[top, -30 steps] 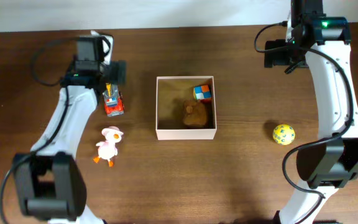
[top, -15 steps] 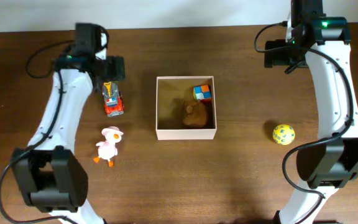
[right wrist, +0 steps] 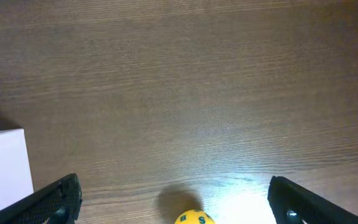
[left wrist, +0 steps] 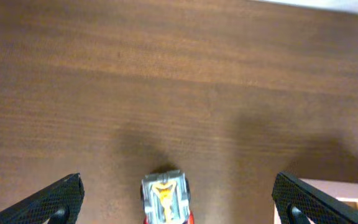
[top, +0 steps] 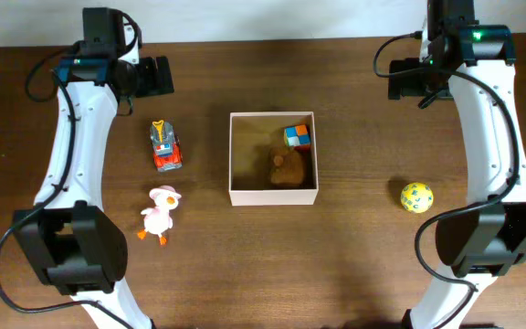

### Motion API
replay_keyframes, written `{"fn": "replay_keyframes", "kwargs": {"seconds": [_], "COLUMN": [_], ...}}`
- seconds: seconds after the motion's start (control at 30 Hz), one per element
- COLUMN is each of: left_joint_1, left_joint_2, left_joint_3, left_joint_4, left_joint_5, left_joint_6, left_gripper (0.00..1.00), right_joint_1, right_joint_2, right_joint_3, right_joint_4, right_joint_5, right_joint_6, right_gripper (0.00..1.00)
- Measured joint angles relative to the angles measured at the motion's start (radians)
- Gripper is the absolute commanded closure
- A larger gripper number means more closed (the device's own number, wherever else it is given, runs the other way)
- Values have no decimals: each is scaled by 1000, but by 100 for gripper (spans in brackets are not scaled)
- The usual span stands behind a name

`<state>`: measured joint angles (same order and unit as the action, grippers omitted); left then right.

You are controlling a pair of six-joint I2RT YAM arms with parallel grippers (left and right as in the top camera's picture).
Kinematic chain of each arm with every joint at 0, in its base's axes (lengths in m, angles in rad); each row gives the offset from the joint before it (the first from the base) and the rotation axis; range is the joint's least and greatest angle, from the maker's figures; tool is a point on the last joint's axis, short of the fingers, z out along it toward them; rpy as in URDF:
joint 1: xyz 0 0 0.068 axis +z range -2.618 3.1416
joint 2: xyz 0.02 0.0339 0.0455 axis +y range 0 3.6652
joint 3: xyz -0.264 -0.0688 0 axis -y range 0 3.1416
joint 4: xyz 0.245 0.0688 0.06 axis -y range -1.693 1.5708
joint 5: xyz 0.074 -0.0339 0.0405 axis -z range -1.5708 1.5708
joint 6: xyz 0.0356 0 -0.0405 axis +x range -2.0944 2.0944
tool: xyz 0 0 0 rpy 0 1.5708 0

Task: Pack container
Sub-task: 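Lower the left gripper onto the fire truck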

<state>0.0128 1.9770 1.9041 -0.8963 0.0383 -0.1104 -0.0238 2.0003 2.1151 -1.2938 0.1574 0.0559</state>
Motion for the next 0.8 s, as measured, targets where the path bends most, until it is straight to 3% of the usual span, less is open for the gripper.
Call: {"fn": "replay_keyframes", "kwargs": {"seconds": [0.33,0.8], "left_joint_1": [0,0], "left_joint_2": [26,268], "left_joint_3": [3,5], "left_joint_4": [7,-39], "left_joint_5": [-41,-34], "left_joint_6": [0,0], "left_gripper": [0,0], "right_joint_1": [0,0], "right_joint_2": [0,0], "right_joint_3": [0,0], "right_joint_4": [0,0], "right_joint_5": [0,0], "right_joint_6": [0,0], "right_gripper": [1,1]}}
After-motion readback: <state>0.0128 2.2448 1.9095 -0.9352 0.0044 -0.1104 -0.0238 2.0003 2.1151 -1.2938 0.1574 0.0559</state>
